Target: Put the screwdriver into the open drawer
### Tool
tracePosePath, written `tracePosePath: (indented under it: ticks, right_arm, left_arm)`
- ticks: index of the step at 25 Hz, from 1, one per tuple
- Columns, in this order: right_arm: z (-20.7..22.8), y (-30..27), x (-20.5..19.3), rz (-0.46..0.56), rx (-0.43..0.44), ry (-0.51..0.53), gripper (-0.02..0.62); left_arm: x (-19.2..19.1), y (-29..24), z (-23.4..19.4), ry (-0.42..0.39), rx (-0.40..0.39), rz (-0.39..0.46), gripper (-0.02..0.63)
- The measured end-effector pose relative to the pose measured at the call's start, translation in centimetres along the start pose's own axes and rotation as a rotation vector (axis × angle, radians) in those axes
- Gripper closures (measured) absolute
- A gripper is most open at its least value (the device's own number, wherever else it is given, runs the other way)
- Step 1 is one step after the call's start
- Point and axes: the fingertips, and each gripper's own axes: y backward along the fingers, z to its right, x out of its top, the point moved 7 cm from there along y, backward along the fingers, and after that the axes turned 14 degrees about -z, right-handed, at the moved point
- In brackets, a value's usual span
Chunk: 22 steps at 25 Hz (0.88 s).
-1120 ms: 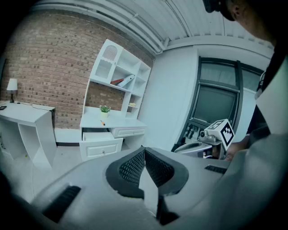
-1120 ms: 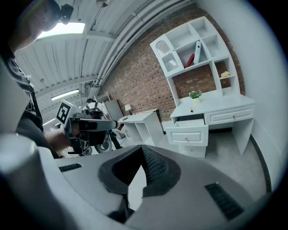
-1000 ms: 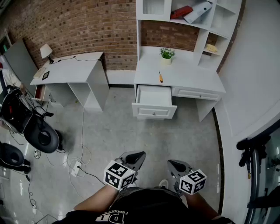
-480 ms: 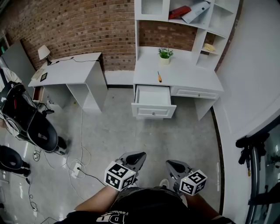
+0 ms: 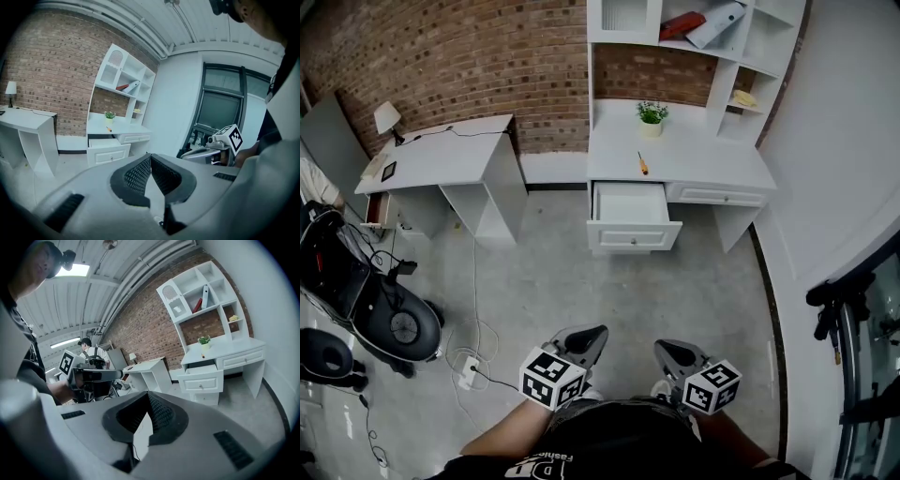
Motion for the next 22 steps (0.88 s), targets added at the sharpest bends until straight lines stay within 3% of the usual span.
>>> tracePosePath:
  ticks: [11,22]
  right_arm:
    - [-2.7,-2.7,0.3,-0.014,-0.023,-0.024,0.591]
    - [2.6,-5.5,3.7,-0.017,0.005,-0.046,0.591]
  left_arm:
    - [-2.3,2.5,-3.0,0.031,-0.024,-0.019,0.588]
    - [0.7,-1.5,-5.6,0.085,-0.036,-0.018,0.588]
